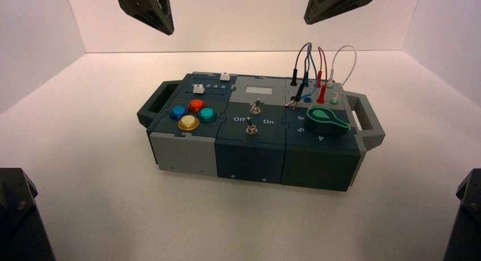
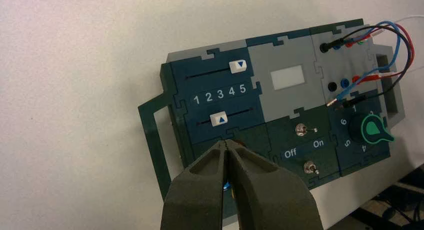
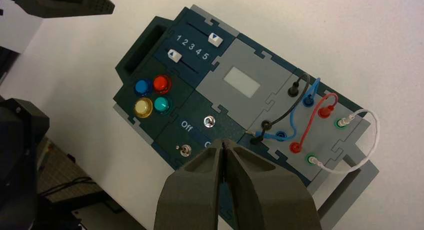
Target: Move the bottom slider to position 2.
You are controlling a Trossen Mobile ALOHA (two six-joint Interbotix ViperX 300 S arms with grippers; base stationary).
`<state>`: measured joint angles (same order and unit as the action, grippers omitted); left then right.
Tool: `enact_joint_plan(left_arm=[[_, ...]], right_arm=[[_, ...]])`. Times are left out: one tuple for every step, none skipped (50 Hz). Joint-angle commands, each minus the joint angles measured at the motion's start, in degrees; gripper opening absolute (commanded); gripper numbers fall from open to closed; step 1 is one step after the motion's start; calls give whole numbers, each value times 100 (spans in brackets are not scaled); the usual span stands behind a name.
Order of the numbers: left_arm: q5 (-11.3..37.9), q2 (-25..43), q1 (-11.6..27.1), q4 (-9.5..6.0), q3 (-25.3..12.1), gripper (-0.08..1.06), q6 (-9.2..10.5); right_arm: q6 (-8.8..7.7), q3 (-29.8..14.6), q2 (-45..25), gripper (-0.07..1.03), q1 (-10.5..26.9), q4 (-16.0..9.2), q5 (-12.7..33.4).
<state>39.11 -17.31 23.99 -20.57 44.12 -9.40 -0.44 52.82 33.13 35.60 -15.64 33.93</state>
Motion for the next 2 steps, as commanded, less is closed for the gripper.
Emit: enact_joint_plan(left_arm=[[-53,-62,0,18,-62,-3,-26],[-62,-62,0,18,-62,-3,-35]], right_arm=[[-9,-70,53,-2,9,-26,-62],[-9,-62,44,-2,9,-26,-70]])
